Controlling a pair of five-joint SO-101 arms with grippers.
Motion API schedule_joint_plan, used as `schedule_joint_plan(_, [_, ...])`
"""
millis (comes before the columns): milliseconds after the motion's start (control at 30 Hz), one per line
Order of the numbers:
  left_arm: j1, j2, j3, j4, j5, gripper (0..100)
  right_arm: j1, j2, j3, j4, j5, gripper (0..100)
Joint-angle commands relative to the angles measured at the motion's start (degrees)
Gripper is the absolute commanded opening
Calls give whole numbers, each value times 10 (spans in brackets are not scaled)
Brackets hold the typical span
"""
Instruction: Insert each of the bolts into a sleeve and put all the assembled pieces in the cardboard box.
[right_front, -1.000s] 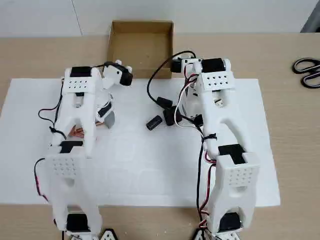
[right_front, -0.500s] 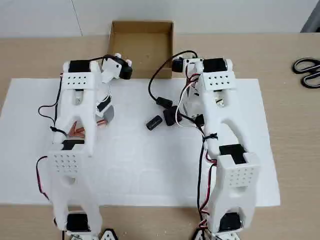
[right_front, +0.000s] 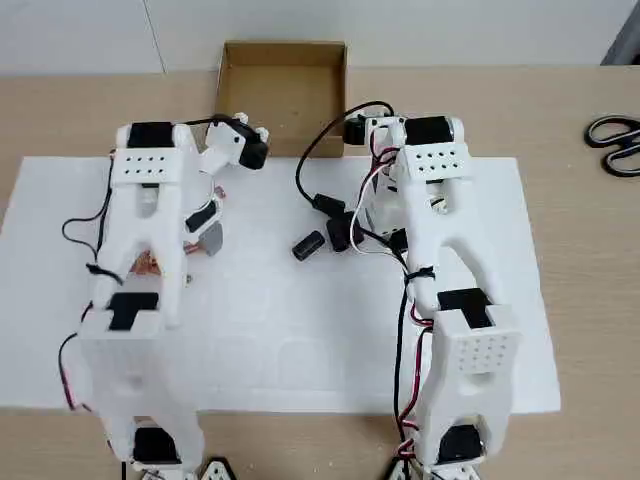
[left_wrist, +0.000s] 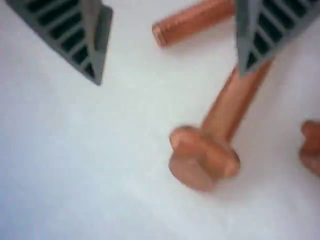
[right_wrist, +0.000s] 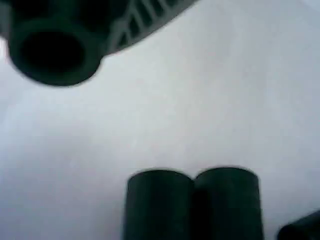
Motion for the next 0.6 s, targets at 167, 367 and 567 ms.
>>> schedule_joint_plan(167, [-7, 12, 2, -16, -28, 166, 4, -40, -2, 9, 1, 4])
schedule_joint_plan(367, [-8, 83, -46, -23, -26, 166, 4, -40, -2, 9, 1, 4])
schedule_joint_plan(567, [-8, 137, -92, -21, -25, 166, 4, -40, -2, 9, 1, 4])
